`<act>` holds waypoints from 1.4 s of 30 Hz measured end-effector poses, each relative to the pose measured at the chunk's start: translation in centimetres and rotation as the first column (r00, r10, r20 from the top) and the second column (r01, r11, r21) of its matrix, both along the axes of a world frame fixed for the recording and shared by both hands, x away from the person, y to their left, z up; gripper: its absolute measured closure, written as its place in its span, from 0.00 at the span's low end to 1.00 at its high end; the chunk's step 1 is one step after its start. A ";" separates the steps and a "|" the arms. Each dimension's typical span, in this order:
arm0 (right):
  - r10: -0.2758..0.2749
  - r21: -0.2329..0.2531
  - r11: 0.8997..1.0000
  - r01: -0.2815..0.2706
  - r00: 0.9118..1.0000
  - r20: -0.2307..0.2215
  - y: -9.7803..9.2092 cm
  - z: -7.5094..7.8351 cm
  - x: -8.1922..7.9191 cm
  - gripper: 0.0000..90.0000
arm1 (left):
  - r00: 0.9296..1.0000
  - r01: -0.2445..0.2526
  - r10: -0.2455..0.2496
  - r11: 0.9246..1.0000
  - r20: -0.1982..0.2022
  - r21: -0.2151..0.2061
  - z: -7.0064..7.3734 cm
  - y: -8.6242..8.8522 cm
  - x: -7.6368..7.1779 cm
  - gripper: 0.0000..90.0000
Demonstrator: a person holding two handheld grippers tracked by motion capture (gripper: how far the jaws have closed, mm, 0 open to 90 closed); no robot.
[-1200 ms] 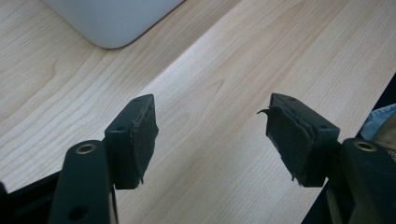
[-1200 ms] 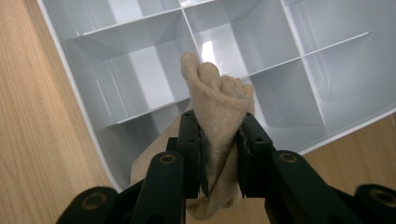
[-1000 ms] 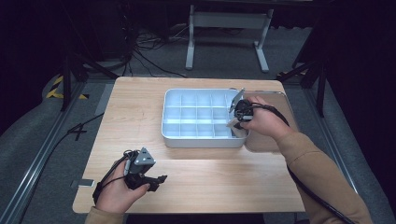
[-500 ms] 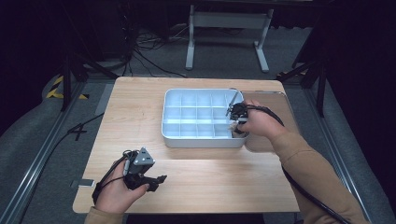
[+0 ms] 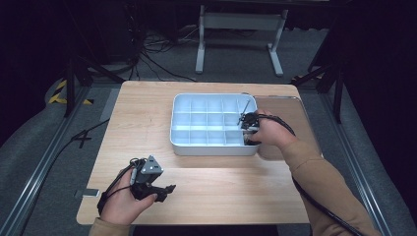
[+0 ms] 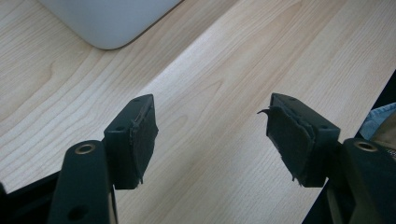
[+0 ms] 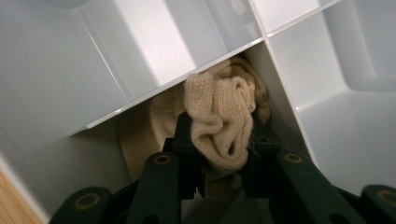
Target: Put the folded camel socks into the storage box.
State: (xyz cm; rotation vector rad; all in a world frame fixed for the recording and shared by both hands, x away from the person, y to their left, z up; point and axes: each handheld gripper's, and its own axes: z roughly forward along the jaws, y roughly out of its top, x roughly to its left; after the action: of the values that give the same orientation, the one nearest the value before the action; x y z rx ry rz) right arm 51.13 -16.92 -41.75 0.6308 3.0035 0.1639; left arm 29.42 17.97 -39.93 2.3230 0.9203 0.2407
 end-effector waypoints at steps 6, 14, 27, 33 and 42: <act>-0.026 0.055 0.998 0.025 0.999 0.022 -0.4 0.7 -0.3 0.63 | 1.000 0.007 -0.007 1.000 0.002 0.001 0.0 -0.1 0.2 0.37; -0.043 0.161 0.986 0.030 0.996 0.079 -1.2 4.0 -1.2 0.59 | 1.000 0.017 -0.017 1.000 0.006 0.000 0.1 -0.4 0.4 0.37; -0.062 0.329 0.944 0.003 0.984 0.167 -3.2 8.8 -3.9 0.56 | 1.000 0.029 -0.029 1.000 0.008 -0.007 0.4 -0.9 0.9 0.37; -0.075 0.414 0.910 -0.011 0.979 0.192 -4.3 9.8 -5.8 0.54 | 0.999 0.031 -0.031 0.999 0.006 -0.012 0.3 -1.0 1.0 0.37; -0.088 0.521 0.853 -0.038 0.972 0.216 -5.6 10.4 -8.7 0.52 | 0.999 0.042 -0.042 0.999 0.008 -0.015 0.6 -1.1 1.3 0.37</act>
State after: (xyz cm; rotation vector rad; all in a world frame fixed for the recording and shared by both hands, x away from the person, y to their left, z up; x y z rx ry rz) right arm 42.47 -22.51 -31.39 0.6289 2.7093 1.0078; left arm 30.70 16.85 -39.35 2.3229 0.8657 0.2239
